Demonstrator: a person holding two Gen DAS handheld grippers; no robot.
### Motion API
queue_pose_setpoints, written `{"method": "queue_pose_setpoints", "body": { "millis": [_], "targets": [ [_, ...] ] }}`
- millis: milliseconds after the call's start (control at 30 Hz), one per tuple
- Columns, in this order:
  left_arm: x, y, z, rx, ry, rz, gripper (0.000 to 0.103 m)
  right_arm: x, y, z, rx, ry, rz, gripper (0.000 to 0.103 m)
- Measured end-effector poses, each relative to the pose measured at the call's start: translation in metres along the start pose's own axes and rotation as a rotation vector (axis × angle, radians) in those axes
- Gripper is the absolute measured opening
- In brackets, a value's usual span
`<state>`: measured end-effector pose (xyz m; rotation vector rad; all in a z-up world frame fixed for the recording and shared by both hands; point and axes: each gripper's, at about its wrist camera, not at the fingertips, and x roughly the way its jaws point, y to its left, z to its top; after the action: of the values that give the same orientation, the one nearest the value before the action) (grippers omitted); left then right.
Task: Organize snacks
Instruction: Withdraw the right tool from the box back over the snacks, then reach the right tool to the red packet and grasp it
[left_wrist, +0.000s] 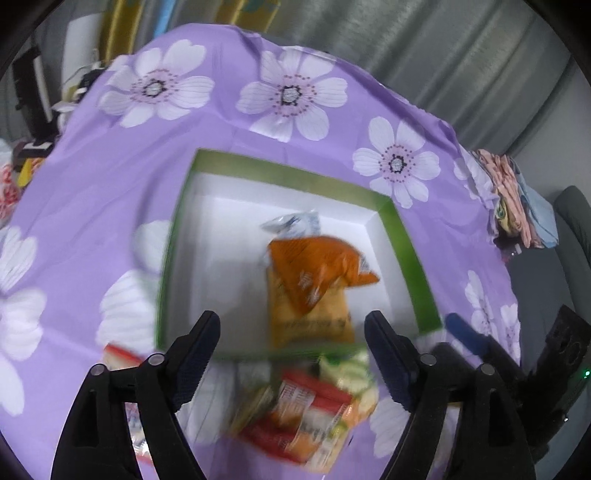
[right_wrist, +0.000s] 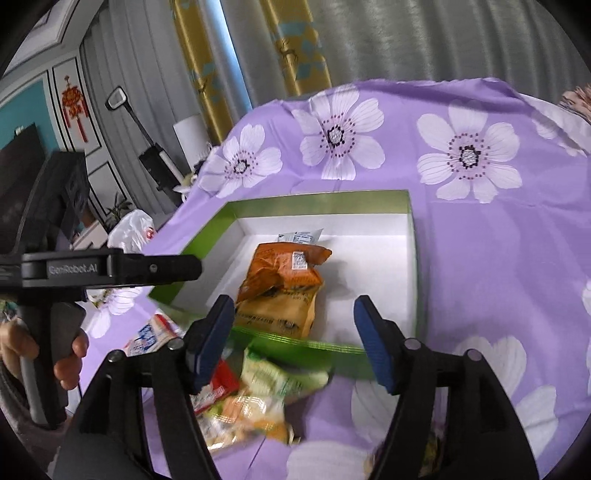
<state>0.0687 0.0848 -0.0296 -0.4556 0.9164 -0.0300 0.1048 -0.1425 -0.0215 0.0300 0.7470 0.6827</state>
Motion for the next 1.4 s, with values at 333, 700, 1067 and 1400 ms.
{"method": "queue_pose_setpoints", "body": {
  "millis": [333, 700, 1067, 1400],
  "targets": [
    [-0.032, 0.01, -0.064, -0.036, 0.042, -0.012, 0.086, -0.05, 0.014, -0.051, 0.014, 0.033, -0.011, 0.076],
    [-0.05, -0.004, -0.111, -0.02, 0.081, -0.053, 0.086, -0.084, 0.027, -0.086, 0.015, 0.042, 0.017, 0.076],
    [-0.058, -0.013, -0.144, 0.001, 0.04, -0.116, 0.086, -0.088, 0.045, -0.108, 0.01, 0.009, 0.088, 0.076],
    [-0.057, -0.006, -0.14, 0.015, -0.02, -0.142, 0.086, -0.077, 0.051, -0.123, 0.039, 0.009, 0.091, 0.067]
  ]
}}
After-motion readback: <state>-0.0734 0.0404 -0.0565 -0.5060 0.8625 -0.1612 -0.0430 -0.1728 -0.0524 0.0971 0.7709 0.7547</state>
